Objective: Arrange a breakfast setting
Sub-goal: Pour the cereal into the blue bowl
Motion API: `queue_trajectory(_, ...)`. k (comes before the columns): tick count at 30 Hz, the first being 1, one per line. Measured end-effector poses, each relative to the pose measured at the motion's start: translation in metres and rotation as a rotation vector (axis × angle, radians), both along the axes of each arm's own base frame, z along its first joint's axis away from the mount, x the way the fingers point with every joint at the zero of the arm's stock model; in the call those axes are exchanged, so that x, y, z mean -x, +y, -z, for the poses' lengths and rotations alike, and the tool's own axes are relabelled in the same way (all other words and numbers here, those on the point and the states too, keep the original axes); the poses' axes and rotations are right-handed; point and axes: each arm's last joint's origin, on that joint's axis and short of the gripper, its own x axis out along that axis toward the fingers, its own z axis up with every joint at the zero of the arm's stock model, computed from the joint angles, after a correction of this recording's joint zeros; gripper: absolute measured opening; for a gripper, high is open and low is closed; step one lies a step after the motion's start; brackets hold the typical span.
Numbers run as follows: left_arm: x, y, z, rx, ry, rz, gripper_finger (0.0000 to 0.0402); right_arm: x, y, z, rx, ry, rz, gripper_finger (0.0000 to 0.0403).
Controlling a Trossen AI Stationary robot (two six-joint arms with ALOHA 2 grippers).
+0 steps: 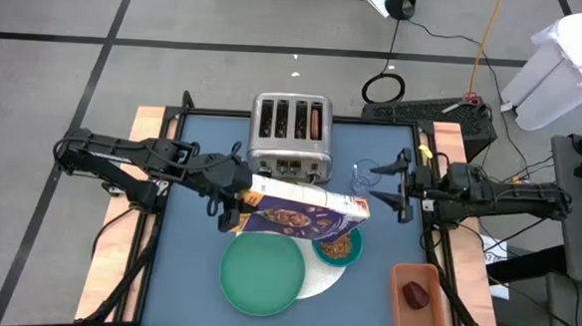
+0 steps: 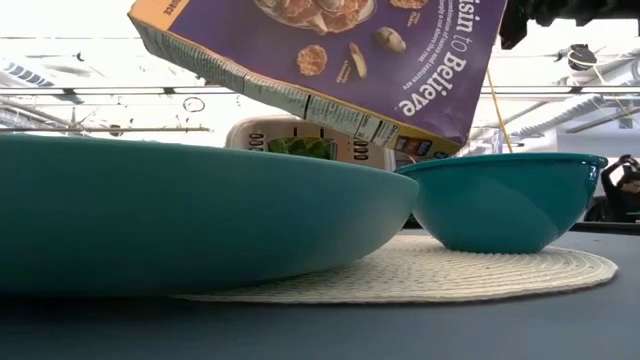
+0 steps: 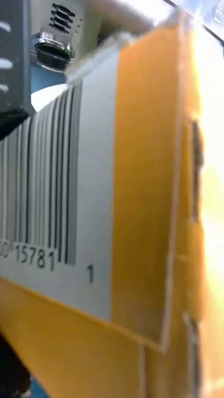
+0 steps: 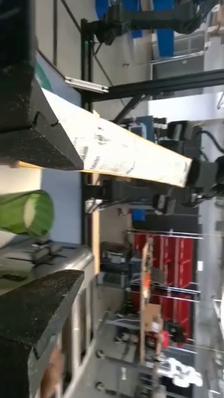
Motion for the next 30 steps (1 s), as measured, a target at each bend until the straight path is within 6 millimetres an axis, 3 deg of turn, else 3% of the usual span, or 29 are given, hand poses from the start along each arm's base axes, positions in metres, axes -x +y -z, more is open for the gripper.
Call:
queue_trajectory(8,-0.004,-0.002,-0.005,-0.004,-0.065,0.016,0.0175,0.001,0.0,0.01,-0.049,0.106,0.001,0.0267)
queue_trajectory(17,-0.003,-0.003,-0.005,-0.01,-0.066,0.022,0.0175,0.001,0.0,0.01,-0.048,0.106,0.001,0.0267)
queue_trajectory(30,0.021,-0.004,-0.028,-0.105,-0.2,-0.01,0.0175,0.002,0.0,0.012,-0.046,0.119,0.002,0.0267)
